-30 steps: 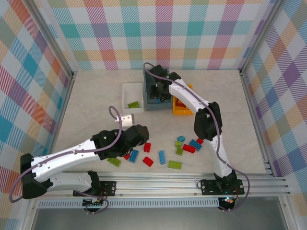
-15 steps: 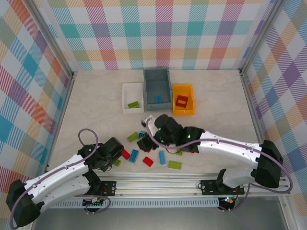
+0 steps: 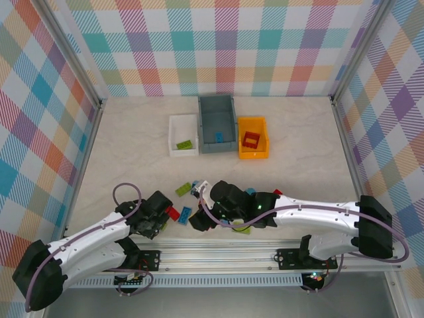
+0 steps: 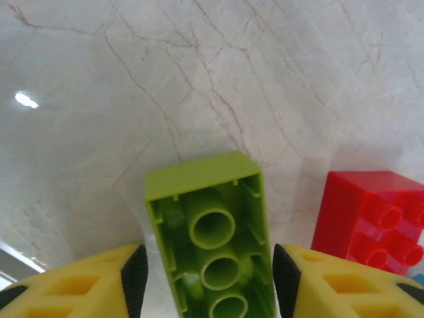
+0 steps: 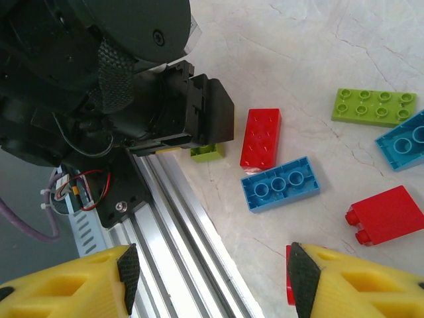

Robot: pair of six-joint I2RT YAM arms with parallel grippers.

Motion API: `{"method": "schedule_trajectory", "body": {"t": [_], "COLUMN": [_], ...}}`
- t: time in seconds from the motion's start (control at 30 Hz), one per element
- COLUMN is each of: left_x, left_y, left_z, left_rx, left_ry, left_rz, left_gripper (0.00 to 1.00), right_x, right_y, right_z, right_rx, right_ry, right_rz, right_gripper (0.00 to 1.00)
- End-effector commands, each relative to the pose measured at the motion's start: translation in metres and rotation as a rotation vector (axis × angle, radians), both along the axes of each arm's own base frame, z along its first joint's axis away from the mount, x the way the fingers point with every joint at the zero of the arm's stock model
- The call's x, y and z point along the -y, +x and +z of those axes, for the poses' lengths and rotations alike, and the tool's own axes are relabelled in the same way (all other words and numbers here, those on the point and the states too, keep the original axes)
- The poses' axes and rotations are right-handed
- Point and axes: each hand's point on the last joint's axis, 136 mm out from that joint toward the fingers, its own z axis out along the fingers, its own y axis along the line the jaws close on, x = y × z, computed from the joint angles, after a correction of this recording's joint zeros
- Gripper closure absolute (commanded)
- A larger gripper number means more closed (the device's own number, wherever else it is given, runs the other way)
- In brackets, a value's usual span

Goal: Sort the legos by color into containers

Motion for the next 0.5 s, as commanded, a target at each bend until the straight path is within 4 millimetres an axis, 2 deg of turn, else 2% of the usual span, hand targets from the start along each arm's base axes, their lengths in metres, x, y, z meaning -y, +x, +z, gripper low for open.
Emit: {"method": "schedule_trajectory", "body": {"t": [0.0, 0.1, 0.2, 0.33, 0.47], "left_x": [-0.002, -0.006, -0.007, 0.011, 0.033], "left_y": [0.001, 0.005, 0.023, 0.067, 0.131], "left_z": [-0.006, 0.003, 0.035, 0.075, 0.117], "left_rx": [-0.004, 0.022, 0.104, 0.133, 0.156], "left_ry": [0.007, 0.032, 0.077, 0.103, 0.155], "left_rz": [0.016, 0.007, -0.049, -0.206, -0.366], "left_gripper": [0.55, 0.61, 0.63, 0.64, 0.64], "right_x": [-0.006, -0.004, 0.008, 0.032, 0.042], "right_y": [0.003, 0.006, 0.023, 0.065, 0.105], "right_z": [0.016, 0.018, 0.031, 0.062, 0.088], "right_rx": [0.020, 0.021, 0.062, 0.137, 0.156], "right_ry": [0.039, 0.041, 0.055, 0.125, 0.224], "right_rz": [-0.013, -0.039, -0.149, -0.387, -0.538], "right_gripper": [0.37, 0.38, 0.39, 0.38, 0.38]}}
